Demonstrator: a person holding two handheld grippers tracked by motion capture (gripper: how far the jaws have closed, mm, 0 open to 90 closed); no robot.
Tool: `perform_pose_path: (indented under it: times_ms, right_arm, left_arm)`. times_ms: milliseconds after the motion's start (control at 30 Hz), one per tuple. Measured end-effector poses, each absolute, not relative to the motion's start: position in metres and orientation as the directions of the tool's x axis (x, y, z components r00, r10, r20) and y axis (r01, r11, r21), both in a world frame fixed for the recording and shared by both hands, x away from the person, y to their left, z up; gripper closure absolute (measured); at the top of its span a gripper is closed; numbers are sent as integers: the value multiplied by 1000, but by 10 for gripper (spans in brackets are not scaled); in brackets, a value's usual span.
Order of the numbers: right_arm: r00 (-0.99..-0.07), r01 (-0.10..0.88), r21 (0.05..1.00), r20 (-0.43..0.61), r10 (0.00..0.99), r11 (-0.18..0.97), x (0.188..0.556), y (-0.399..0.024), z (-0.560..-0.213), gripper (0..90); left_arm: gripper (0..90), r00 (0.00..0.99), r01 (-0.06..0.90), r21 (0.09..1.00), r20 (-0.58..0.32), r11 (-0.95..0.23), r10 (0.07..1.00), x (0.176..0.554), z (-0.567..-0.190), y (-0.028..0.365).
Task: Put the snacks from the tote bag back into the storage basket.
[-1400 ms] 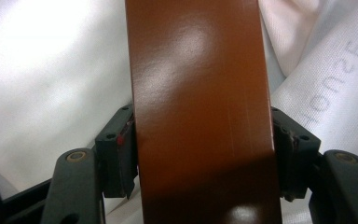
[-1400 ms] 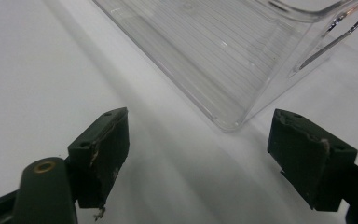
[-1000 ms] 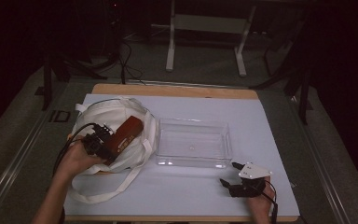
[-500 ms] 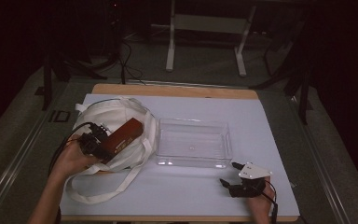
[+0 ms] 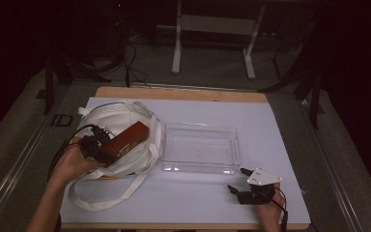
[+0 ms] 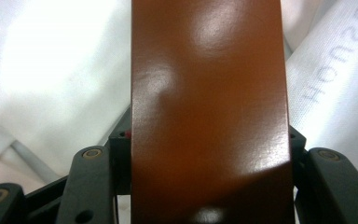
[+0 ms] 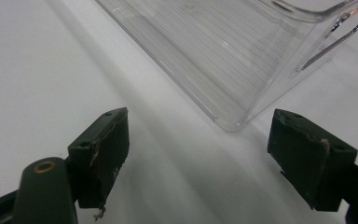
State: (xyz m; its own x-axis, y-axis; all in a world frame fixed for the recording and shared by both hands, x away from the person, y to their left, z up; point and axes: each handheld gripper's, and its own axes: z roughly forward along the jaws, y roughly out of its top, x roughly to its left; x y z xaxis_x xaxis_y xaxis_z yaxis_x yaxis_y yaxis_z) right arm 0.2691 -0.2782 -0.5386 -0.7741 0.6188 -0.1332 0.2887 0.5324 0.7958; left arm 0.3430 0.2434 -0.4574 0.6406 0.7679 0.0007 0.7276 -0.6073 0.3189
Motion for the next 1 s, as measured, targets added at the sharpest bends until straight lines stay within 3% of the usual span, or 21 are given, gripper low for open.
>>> perform_pose_path:
  times_ms: [1000]
  right_arm:
    - [-773,292,792,-134,620,536,269,-278,-539,207]
  left_arm:
    - [441,684,642,465,11,-610,729,334,-406,259]
